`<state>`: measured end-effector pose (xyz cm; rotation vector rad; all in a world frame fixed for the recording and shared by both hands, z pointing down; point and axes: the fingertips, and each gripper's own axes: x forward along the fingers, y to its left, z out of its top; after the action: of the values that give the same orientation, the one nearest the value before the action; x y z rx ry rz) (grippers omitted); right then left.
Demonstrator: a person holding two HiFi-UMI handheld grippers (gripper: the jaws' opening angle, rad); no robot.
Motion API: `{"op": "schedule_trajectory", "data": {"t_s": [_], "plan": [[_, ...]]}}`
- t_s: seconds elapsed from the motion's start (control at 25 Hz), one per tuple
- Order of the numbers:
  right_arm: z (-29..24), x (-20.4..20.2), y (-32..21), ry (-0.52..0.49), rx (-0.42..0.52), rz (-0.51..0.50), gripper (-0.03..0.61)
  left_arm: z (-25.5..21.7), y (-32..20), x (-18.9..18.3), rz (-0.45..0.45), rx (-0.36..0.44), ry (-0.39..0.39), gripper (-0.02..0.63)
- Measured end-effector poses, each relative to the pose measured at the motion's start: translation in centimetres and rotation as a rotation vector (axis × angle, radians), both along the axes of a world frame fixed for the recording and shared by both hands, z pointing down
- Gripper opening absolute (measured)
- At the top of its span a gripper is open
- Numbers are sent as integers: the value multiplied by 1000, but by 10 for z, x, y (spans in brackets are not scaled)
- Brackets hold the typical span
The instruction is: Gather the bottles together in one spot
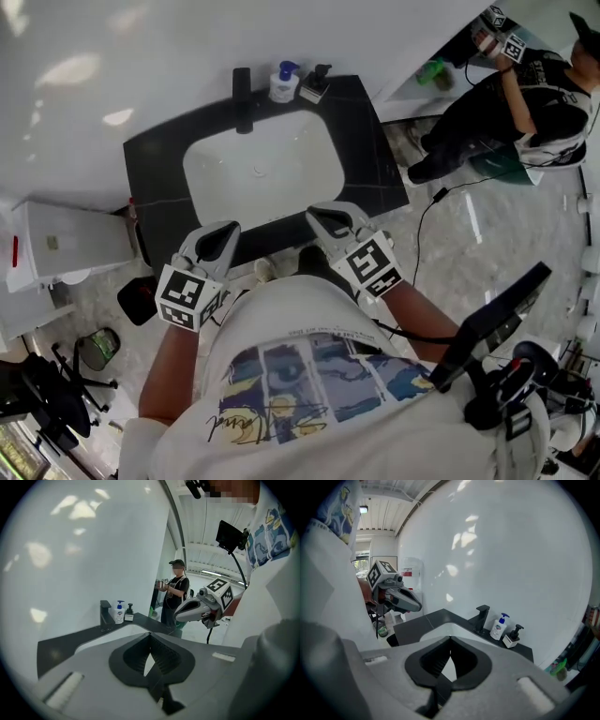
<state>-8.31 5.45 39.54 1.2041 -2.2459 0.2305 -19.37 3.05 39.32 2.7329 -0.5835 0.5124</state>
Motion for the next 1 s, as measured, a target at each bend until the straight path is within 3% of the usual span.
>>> {"op": "schedule_trajectory", "data": {"t_s": [1.0], "plan": [[-8, -11, 11, 19, 7, -18, 0, 2, 14, 10, 69, 4, -37, 2]]}}
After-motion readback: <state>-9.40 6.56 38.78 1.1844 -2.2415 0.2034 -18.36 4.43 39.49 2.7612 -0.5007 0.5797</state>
